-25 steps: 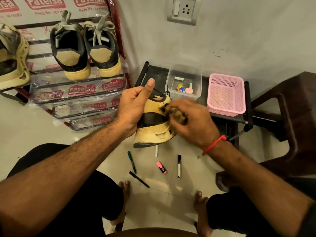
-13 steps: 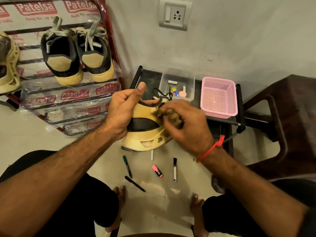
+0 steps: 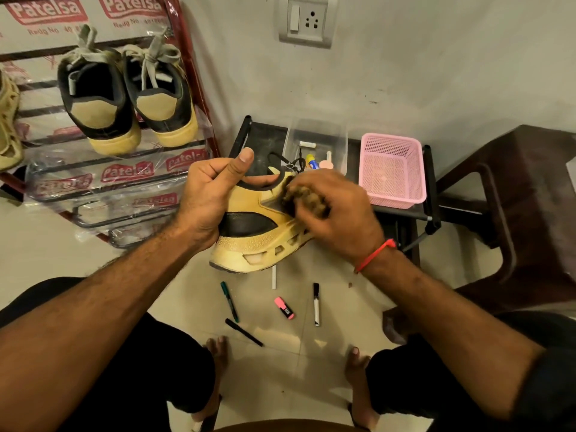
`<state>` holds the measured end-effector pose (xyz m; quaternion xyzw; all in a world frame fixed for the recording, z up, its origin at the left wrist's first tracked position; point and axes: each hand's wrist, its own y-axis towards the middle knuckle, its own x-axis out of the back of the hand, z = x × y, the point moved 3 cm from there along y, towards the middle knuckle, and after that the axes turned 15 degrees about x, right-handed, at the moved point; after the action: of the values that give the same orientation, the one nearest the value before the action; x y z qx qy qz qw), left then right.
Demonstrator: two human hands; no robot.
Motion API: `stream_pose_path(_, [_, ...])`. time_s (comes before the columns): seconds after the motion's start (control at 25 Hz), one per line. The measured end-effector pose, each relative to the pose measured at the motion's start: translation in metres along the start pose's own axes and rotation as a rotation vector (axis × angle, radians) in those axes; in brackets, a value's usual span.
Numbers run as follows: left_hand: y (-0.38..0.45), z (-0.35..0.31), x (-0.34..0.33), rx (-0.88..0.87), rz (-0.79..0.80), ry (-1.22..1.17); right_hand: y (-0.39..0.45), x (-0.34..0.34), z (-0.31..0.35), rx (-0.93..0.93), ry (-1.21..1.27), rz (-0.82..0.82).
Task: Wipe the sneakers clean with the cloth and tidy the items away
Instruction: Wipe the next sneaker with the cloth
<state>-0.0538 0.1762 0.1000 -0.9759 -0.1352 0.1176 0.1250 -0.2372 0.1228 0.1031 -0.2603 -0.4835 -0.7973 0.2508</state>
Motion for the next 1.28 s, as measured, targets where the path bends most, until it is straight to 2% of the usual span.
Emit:
stream_pose_path(0.08, [-0.002, -0.002, -0.001, -0.019, 0.025, 0.011, -0.003, 0.009, -0.012, -0.132, -0.043, -0.083])
stream_pose_path(0.24, [-0.004, -0.005, -0.003, -0.022, 0.059, 0.009, -0.002, 0.001, 0.018, 0.128, 0.011, 0.015])
stream_pose_path(0.28, [-0.004, -0.005, -0.004, -0.024, 0.069, 0.014, 0.001, 0.005, 0.006, 0.07, 0.01, 0.015])
stream_pose_path(0.4, [-0.004, -0.002, -0.001, -0.035, 0.072, 0.052, -0.002, 0.013, -0.032, -0.297, -0.022, 0.053])
stream_pose_path(0.44, [-0.004, -0.003, -0.001, -0.032, 0.068, 0.055, -0.005, 0.012, -0.03, -0.316, -0.02, 0.078])
stream_pose_path(0.6, [-0.004, -0.006, 0.005, -0.025, 0.044, 0.031, -0.005, 0.002, 0.025, 0.008, 0.099, 0.032])
stream_pose_path(0.68, [-0.002, -0.006, 0.007, -0.039, 0.031, -0.001, -0.007, -0.003, 0.038, 0.134, 0.14, 0.077])
stream_pose_path(0.76, [-0.001, -0.006, 0.007, -0.046, 0.023, -0.004, -0.009, -0.007, 0.031, 0.187, 0.069, 0.132])
stream_pose_path(0.84, [-0.002, -0.008, 0.007, -0.054, 0.023, -0.017, -0.011, -0.001, 0.003, 0.087, 0.008, 0.105])
stream_pose_path(1.0, [-0.005, -0.014, 0.009, -0.05, 0.034, -0.035, -0.02, 0.02, -0.063, -0.391, -0.089, 0.023])
stream_pose_path(1.08, [-0.004, -0.013, 0.009, -0.052, 0.029, -0.03, -0.022, 0.014, -0.06, -0.477, -0.065, 0.021])
stream_pose_path(1.12, [-0.004, -0.012, 0.008, -0.054, 0.023, -0.027, -0.019, 0.007, -0.045, -0.422, -0.017, 0.001])
stream_pose_path(1.2, [-0.003, -0.01, 0.007, -0.061, 0.017, -0.034, -0.009, -0.004, -0.001, -0.18, 0.124, -0.044])
stream_pose_path(1.28, [-0.002, -0.01, 0.007, -0.063, 0.014, -0.043, -0.009, -0.015, 0.036, 0.091, 0.179, 0.016])
